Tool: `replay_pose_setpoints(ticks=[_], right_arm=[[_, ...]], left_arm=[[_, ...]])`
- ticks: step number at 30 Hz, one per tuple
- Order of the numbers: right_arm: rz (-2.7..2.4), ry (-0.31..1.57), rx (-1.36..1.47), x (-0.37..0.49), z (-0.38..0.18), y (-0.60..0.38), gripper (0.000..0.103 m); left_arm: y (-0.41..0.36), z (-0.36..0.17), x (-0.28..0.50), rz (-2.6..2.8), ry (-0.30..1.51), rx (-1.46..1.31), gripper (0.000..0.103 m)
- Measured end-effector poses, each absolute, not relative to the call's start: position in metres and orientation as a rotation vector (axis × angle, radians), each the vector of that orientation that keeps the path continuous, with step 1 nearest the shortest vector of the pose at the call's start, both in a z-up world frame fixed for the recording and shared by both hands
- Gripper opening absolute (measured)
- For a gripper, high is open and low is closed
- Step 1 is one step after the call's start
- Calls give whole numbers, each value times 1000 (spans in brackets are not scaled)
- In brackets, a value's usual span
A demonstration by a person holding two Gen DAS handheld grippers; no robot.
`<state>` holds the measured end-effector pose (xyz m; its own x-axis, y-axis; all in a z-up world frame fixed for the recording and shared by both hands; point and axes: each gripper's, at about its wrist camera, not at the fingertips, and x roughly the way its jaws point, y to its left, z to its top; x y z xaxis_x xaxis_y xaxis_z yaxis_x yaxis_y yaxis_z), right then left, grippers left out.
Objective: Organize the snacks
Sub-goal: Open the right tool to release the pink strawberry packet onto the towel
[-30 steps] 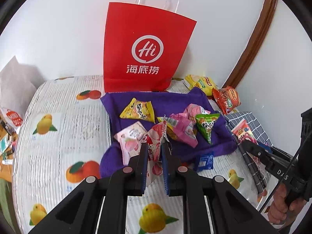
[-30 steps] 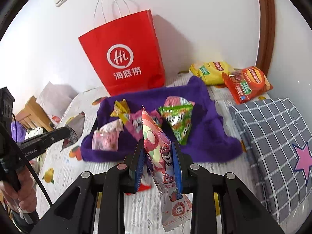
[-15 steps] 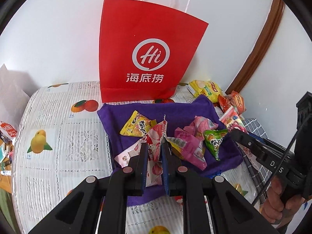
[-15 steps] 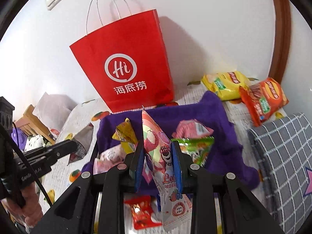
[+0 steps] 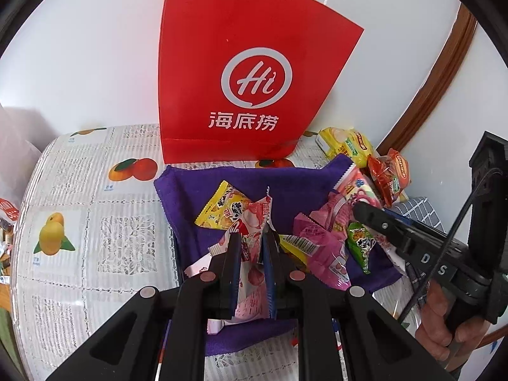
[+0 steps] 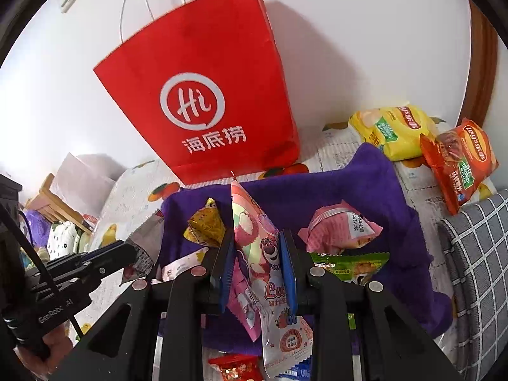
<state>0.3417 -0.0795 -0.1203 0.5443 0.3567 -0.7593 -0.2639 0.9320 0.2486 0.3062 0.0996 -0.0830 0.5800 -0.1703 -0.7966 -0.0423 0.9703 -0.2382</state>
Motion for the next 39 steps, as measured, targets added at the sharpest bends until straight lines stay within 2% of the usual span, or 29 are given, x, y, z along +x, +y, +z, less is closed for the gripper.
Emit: replay_pose_setpoints(ticks=[22,34,39], right_arm=[[367,980,59,354,-150,-68,29],[358,967,43,352,-149,-68,33],[354,930,57,345,-132,-75,41]], left_arm=[[94,-108,322,-63,1006,-247,13],[95,-117,325,-66,1038,-262,13],[95,-119,327,-74,1042,-272,14]])
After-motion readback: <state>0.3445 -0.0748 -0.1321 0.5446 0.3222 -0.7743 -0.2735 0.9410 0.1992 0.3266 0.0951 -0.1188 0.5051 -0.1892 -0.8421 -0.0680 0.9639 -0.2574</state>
